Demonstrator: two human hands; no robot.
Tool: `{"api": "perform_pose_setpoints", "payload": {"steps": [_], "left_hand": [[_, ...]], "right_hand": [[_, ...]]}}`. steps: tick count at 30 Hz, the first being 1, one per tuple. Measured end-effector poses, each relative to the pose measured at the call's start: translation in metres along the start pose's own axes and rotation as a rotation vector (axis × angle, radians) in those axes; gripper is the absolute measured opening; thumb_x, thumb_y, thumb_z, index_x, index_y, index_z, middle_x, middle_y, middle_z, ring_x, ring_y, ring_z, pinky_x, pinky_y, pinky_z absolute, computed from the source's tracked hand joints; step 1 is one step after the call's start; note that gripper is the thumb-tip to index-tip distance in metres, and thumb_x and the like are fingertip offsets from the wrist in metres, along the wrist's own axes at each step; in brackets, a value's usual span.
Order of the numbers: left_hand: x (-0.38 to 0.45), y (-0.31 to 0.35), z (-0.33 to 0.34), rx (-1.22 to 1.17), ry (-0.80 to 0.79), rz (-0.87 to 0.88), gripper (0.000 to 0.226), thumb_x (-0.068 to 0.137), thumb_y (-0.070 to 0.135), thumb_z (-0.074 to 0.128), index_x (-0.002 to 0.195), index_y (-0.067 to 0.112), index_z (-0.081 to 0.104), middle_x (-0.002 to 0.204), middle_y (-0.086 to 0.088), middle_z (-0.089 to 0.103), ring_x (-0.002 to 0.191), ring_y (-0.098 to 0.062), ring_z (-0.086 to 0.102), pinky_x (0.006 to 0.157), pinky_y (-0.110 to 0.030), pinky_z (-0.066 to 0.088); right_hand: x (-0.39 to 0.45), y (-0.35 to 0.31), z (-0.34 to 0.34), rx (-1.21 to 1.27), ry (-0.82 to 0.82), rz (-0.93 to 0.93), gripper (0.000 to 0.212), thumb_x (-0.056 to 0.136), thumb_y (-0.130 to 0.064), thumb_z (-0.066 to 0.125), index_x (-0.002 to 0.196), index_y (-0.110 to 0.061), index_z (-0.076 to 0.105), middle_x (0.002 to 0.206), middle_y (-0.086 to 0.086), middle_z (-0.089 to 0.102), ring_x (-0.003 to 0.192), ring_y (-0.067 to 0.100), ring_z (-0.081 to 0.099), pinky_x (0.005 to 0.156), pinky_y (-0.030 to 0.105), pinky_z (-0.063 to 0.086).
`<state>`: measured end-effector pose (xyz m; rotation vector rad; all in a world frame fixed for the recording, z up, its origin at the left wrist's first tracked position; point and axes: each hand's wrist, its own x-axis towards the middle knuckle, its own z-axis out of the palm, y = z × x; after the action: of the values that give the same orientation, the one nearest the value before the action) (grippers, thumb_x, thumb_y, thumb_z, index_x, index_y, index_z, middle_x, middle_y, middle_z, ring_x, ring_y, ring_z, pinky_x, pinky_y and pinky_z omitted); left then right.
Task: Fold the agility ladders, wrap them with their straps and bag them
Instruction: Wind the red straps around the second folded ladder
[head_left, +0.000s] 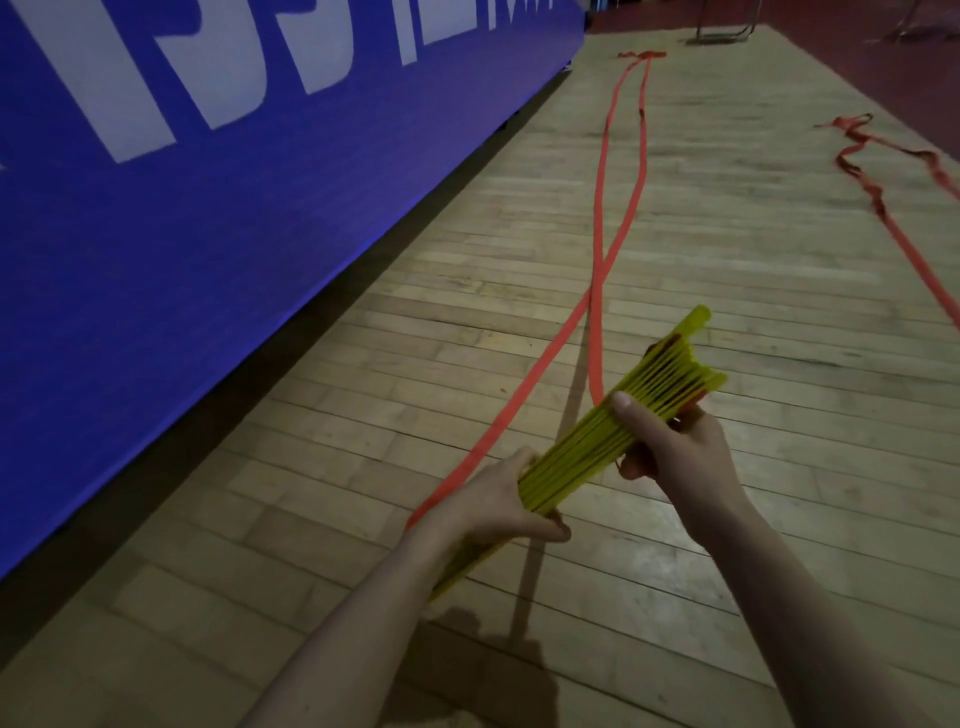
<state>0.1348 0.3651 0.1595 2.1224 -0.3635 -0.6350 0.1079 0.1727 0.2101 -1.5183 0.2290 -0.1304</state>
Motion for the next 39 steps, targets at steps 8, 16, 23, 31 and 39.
{"api": "perform_pose_setpoints", "payload": {"steps": [8,16,23,31,39], "left_hand": [[0.006,0.0,0.033,0.401,0.552,-0.009,0.072,0.063,0.056,0.081,0.12,0.027,0.049,0.11,0.004,0.06,0.102,-0.017,0.057,0.083,-0.034,0.048],[0.005,0.004,0.033,0.4,0.397,0.184,0.067,0.078,0.041,0.073,0.133,0.022,0.039,0.119,0.004,0.048,0.107,-0.017,0.049,0.086,-0.028,0.039],[0.016,0.002,0.0,0.036,-0.022,0.004,0.037,0.065,0.041,0.082,0.095,0.038,0.06,0.091,0.006,0.07,0.083,-0.01,0.069,0.083,-0.046,0.056],[0.008,0.003,0.049,0.459,0.636,0.082,0.036,0.082,0.052,0.066,0.112,0.032,0.06,0.096,0.006,0.067,0.092,-0.018,0.064,0.076,-0.034,0.05],[0.02,0.001,0.005,0.243,-0.005,-0.004,0.083,0.066,0.049,0.081,0.136,0.043,0.036,0.119,0.013,0.055,0.107,-0.012,0.055,0.09,-0.034,0.05]], "right_hand": [[0.001,-0.01,-0.011,-0.466,-0.012,0.253,0.057,0.08,-0.064,0.061,0.083,-0.008,0.067,0.064,0.004,0.072,0.046,0.018,0.059,0.049,0.03,0.051],[0.002,-0.007,-0.005,-0.015,0.28,0.075,0.043,0.077,-0.041,0.076,0.063,-0.006,0.055,0.043,-0.004,0.042,0.037,0.01,0.04,0.042,0.026,0.033],[0.001,-0.011,-0.016,-0.047,0.074,-0.011,0.053,0.065,-0.052,0.067,0.067,0.0,0.054,0.043,0.001,0.04,0.035,0.01,0.037,0.038,0.022,0.033],[0.007,-0.005,-0.027,-0.224,0.142,0.179,0.054,0.078,-0.059,0.067,0.083,-0.006,0.068,0.066,0.005,0.071,0.052,0.02,0.056,0.049,0.029,0.048],[0.008,0.011,-0.035,0.051,0.093,-0.021,0.054,0.062,-0.059,0.077,0.082,-0.01,0.071,0.056,0.0,0.056,0.048,0.014,0.052,0.046,0.028,0.042]]}}
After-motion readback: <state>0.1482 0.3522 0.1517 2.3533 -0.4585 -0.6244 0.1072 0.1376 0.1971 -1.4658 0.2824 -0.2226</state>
